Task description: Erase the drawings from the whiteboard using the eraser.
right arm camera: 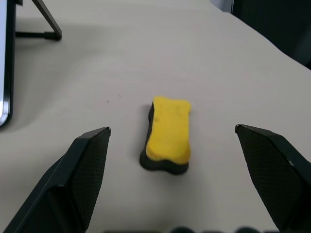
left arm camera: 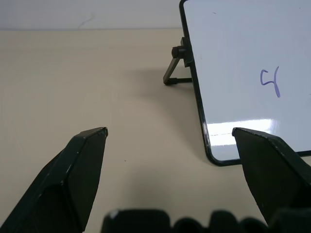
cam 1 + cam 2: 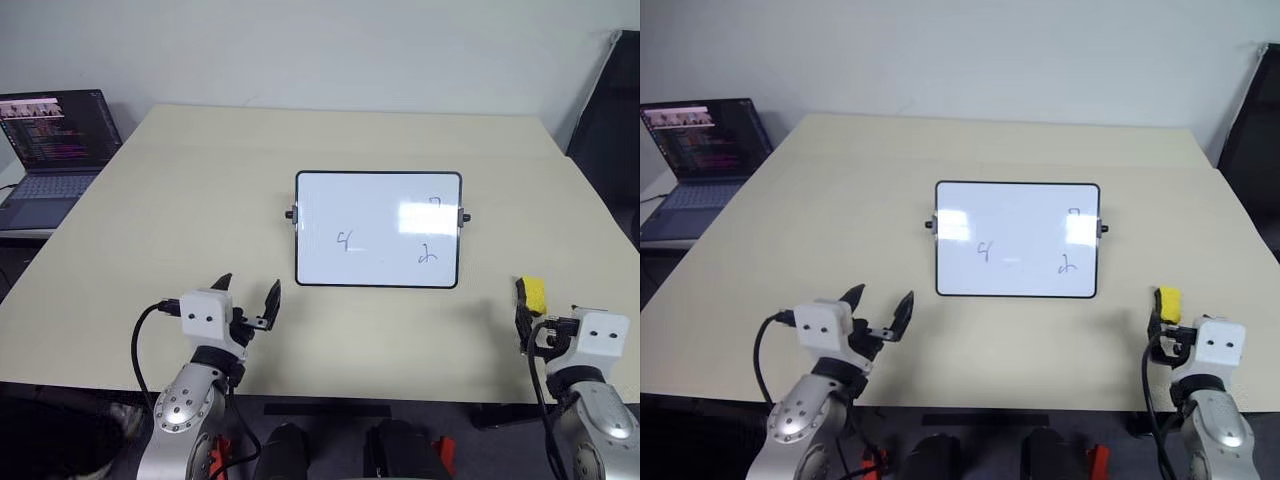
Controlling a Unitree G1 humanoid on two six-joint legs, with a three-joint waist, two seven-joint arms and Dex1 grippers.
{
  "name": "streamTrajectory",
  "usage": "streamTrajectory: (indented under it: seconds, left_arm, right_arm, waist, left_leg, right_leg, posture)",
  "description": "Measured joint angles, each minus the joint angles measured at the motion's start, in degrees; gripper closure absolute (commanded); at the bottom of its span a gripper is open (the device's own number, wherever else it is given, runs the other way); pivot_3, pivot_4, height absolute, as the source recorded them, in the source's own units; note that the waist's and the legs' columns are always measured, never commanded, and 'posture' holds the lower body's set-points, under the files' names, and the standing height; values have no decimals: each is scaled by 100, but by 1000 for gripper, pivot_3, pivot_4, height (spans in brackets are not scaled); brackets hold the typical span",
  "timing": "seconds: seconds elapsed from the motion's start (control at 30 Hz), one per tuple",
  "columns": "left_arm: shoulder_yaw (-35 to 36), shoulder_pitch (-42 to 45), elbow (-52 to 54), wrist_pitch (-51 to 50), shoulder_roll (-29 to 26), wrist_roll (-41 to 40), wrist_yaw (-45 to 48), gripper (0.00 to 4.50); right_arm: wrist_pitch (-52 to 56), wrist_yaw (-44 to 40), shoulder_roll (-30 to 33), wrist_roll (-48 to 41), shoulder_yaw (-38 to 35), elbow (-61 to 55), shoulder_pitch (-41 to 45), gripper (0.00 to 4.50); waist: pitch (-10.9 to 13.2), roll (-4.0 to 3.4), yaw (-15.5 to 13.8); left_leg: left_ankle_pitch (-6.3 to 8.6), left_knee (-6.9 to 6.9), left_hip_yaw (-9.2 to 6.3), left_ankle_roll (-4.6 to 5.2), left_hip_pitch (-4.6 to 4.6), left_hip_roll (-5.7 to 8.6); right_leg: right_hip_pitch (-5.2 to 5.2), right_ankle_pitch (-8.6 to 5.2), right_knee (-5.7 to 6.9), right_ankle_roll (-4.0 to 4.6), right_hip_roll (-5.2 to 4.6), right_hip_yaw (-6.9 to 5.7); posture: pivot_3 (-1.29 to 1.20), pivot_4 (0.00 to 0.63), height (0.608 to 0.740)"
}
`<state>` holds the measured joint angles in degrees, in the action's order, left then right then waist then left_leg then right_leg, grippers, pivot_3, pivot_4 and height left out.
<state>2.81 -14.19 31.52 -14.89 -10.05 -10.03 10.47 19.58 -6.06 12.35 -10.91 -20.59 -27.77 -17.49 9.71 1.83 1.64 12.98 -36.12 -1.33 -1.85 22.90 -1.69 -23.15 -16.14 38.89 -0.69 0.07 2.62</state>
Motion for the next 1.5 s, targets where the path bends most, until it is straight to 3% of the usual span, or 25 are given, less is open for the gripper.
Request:
streamTrajectory:
  seconds: [1.1,1.27,1.5]
  left_arm:
    - [-116,1235,-941,310,8,62,186,0]
    - [-420,1688,-1017,285,-156,14,694,0]
    - [-1334,2683,-1434,-85,-381,-615,2287,0]
  right_arm:
    - [79,204,-109,4,-150,-33,374,21]
    - [109,206,-40,-104,-221,71,625,21]
    - [831,248,166,-483,-446,129,982,21]
  waist:
    - [0,-3,-9]
    - [0,-4,1]
    - [0,-5,2]
  left_leg:
    - [0,0,1,0,1,1]
    - [0,0,2,0,-1,2]
    - [0,0,3,0,2,3]
  right_leg:
    - [0,12,1,-20,28,0]
    - [0,13,4,-21,32,2]
    - [0,14,4,-22,34,0]
  posture:
    - [0,150,740]
    - [0,150,740]
    - [0,150,740]
